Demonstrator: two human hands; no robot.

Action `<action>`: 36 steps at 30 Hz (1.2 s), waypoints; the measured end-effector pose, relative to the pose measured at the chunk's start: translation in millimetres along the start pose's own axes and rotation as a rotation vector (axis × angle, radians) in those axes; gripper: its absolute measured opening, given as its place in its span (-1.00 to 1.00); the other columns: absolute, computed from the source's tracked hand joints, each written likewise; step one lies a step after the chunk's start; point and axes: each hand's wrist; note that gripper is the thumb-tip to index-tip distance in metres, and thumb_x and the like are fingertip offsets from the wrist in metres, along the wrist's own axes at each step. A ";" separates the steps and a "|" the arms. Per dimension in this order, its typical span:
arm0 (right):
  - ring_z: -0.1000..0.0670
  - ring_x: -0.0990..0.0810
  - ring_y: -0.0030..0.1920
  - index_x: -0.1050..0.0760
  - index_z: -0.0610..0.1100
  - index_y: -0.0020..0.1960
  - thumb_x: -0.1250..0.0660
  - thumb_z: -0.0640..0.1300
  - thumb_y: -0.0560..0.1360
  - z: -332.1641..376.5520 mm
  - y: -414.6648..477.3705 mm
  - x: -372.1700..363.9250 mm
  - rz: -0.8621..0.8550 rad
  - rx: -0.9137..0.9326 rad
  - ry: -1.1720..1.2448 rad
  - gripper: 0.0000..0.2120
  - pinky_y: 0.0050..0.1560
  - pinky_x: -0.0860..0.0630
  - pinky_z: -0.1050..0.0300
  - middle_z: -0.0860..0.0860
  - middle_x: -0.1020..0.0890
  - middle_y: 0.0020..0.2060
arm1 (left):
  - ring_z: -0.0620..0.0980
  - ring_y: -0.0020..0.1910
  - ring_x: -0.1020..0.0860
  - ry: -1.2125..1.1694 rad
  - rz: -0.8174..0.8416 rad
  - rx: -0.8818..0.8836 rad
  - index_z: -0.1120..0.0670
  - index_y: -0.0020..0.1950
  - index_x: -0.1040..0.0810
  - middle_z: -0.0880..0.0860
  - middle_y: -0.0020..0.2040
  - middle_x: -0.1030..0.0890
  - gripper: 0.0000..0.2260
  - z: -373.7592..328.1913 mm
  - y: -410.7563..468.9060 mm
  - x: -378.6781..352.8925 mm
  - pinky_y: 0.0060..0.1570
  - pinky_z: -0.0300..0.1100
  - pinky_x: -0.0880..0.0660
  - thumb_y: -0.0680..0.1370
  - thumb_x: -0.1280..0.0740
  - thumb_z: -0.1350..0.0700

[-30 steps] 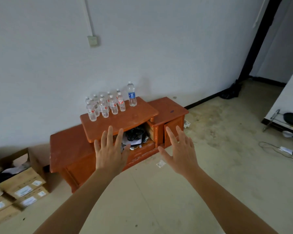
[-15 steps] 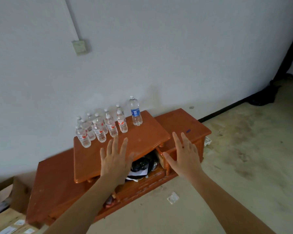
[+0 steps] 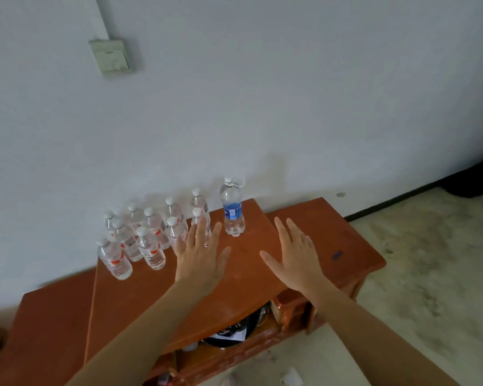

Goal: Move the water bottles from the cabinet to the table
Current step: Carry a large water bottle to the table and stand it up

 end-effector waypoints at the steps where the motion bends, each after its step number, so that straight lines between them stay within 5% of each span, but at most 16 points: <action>1: -0.15 -0.06 0.61 0.26 0.08 0.62 -0.04 0.44 0.55 -1.2 15.4 -3.2 0.017 -0.011 -0.009 -0.15 0.56 -0.11 -0.23 -0.10 0.03 0.64 | 0.16 0.62 0.07 -0.002 0.012 -0.013 -0.09 0.64 0.04 0.09 0.65 0.09 -0.33 3.3 19.3 -2.7 0.53 0.24 0.08 0.57 0.28 -0.33; 5: -0.14 -0.10 0.61 0.21 0.10 0.62 -0.10 0.42 0.55 -5.0 96.3 -27.2 0.071 -0.059 -0.013 -0.16 0.56 -0.15 -0.19 -0.09 -0.01 0.64 | 0.17 0.62 0.04 -0.007 0.037 -0.080 -0.08 0.63 0.04 0.09 0.65 0.09 -0.38 32.7 120.4 -14.6 0.53 0.25 0.03 0.62 0.17 -0.32; 11: -0.14 -0.09 0.61 0.24 0.11 0.62 -0.18 0.39 0.55 -28.1 170.7 -66.7 0.236 -0.179 0.076 -0.13 0.55 -0.16 -0.16 -0.07 0.03 0.64 | 0.27 0.56 -0.20 0.118 0.065 -0.152 0.01 0.63 -0.08 0.20 0.62 -0.13 -0.27 48.7 230.2 -48.4 0.41 0.35 -0.26 0.57 -0.30 -0.20; 16: -0.15 -0.10 0.60 0.27 0.08 0.62 -0.21 0.42 0.52 -50.8 232.4 -112.5 0.344 -0.200 0.168 -0.06 0.51 -0.19 -0.18 -0.07 0.02 0.63 | 0.32 0.58 -0.07 0.205 0.103 -0.273 -0.01 0.62 0.01 0.24 0.63 0.06 -0.06 36.7 299.1 -82.8 0.42 0.36 -0.23 0.43 -0.49 -0.18; 22: -0.16 -0.04 0.62 0.31 0.14 0.61 -0.34 0.47 0.40 -65.4 301.2 -192.0 0.472 -0.263 0.367 0.10 0.50 -0.19 -0.25 -0.04 0.10 0.64 | 0.36 0.54 0.36 0.506 0.270 -0.538 -0.13 0.60 0.30 0.20 0.57 0.42 0.00 24.9 357.6 -109.6 0.43 0.47 0.07 0.50 -0.43 -0.15; 26: -0.13 -0.04 0.62 0.25 0.16 0.61 -0.44 0.50 0.26 -61.1 331.7 -239.8 0.457 -0.227 0.498 0.22 0.52 -0.19 -0.30 0.00 0.03 0.64 | 0.36 0.56 0.10 0.565 0.395 -0.503 -0.14 0.58 0.29 0.18 0.63 0.13 -0.08 16.6 379.4 -111.6 0.41 0.22 -0.30 0.57 -0.41 0.04; 29: -0.04 -0.25 0.56 0.04 0.15 0.61 -0.49 0.52 0.18 -49.5 351.8 -277.0 0.398 -0.123 0.667 0.20 0.46 -0.35 -0.24 0.08 -0.23 0.57 | 0.36 0.54 -0.01 0.560 0.378 -0.482 -0.12 0.58 0.26 0.21 0.60 0.02 -0.14 17.8 382.5 -119.4 0.31 0.12 -0.41 0.60 -0.37 0.05; 32: 0.04 -0.53 0.33 -0.25 0.09 0.51 -0.58 0.42 0.20 -44.8 360.0 -314.1 0.299 -0.138 0.812 0.02 0.28 -0.56 -0.05 0.13 -0.51 0.34 | 0.34 0.52 -0.07 0.579 0.329 -0.424 -0.12 0.58 0.20 0.20 0.57 -0.04 -0.16 22.0 382.2 -124.3 0.30 0.10 -0.43 0.58 -0.39 0.01; 36: 0.12 -0.58 0.16 -0.39 0.07 0.34 -0.54 0.33 0.30 -34.6 363.8 -316.3 0.152 -0.129 0.735 -0.27 0.17 -0.59 0.16 0.13 -0.60 0.17 | 0.29 0.40 -0.29 0.583 0.214 -0.342 -0.12 0.55 0.01 0.16 0.48 -0.31 -0.11 36.3 384.9 -133.2 0.06 0.02 -0.57 0.43 -0.52 0.05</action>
Point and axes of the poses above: each hand's wrist, its own y-axis towards the middle knuckle, its own x-axis out of the back of the hand, z = x × y
